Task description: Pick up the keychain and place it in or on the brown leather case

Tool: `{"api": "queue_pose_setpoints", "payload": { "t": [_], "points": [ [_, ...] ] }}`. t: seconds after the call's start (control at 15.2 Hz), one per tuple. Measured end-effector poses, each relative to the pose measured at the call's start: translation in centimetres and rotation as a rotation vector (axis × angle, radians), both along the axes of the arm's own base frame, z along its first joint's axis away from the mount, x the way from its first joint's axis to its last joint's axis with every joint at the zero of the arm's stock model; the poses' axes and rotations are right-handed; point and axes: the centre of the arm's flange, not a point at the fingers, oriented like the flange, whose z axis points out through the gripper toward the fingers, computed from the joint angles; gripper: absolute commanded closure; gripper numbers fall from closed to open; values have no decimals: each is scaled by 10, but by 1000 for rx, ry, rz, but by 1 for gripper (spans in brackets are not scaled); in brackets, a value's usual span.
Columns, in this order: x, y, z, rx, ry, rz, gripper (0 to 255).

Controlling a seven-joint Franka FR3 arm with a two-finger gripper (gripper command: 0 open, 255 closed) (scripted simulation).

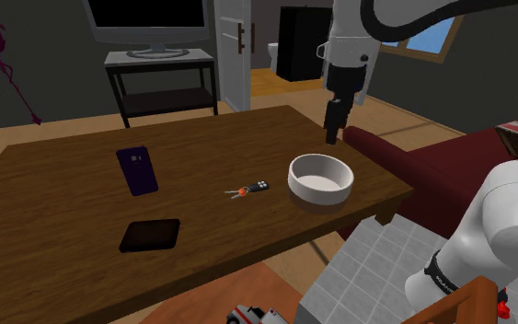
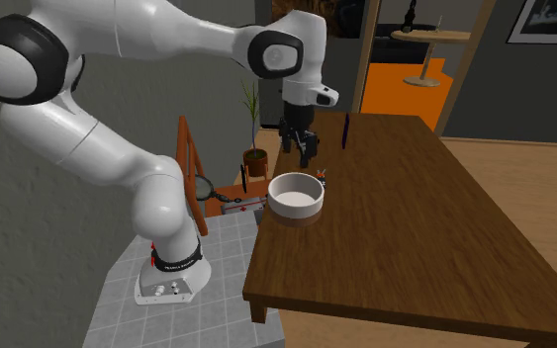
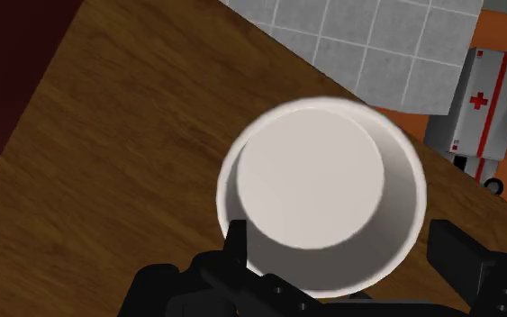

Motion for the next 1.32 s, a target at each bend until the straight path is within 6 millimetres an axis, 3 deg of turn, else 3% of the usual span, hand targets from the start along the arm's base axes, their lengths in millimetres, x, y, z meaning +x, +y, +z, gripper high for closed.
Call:
{"api": "queue_pose_setpoints", "payload": {
  "t": [0.46,0.59,1.06,1.32],
  "points": [
    [68,34,-53,6,-1,263,0],
    [86,54,-67,8,-2,339,0],
    [136,108,-117,14,-3,602,0],
    [150,135,-146,17,-3,718,0]
  ]
}}
